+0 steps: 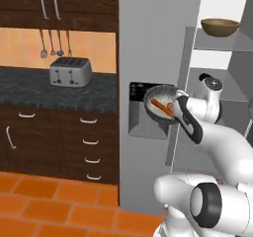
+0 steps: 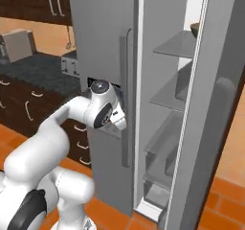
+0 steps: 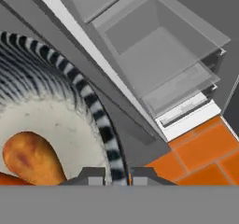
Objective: Pick the chicken drumstick and carrot from their plates and place them in the bowl. Then put the bowl in the fridge.
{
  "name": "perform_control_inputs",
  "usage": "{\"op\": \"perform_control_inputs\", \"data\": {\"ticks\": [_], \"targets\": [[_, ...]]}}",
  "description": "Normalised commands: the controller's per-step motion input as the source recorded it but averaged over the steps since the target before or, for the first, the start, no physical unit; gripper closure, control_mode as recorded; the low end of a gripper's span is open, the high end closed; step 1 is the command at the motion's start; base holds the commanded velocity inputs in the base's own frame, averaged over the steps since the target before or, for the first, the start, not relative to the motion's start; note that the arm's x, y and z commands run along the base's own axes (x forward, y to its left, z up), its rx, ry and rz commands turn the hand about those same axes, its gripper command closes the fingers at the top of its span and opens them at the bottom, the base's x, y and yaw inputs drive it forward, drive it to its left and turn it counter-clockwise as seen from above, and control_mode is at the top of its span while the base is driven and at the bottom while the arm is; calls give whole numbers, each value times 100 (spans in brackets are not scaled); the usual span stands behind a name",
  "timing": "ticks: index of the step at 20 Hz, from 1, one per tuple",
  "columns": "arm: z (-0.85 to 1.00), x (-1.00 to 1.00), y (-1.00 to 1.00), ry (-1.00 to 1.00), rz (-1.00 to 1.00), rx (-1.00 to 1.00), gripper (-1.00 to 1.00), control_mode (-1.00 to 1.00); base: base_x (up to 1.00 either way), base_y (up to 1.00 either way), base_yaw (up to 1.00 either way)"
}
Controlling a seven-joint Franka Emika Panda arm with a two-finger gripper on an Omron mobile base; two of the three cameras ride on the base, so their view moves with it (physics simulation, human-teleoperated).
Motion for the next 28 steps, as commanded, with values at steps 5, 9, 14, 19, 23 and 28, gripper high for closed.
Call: {"op": "perform_control_inputs", "data": {"ticks": [5,9,14,19,23,28], "targets": [[0,0,0,0,0,0,100,100,5,10,-41],[0,0,0,0,0,0,100,100,-45,10,-35],[0,0,0,0,0,0,100,100,-40,17,-27],[0,0,0,0,0,0,100,100,3,-10,-45],[0,0,0,0,0,0,100,100,48,-1,-24],[0,0,0,0,0,0,100,100,73,1,-4]]}}
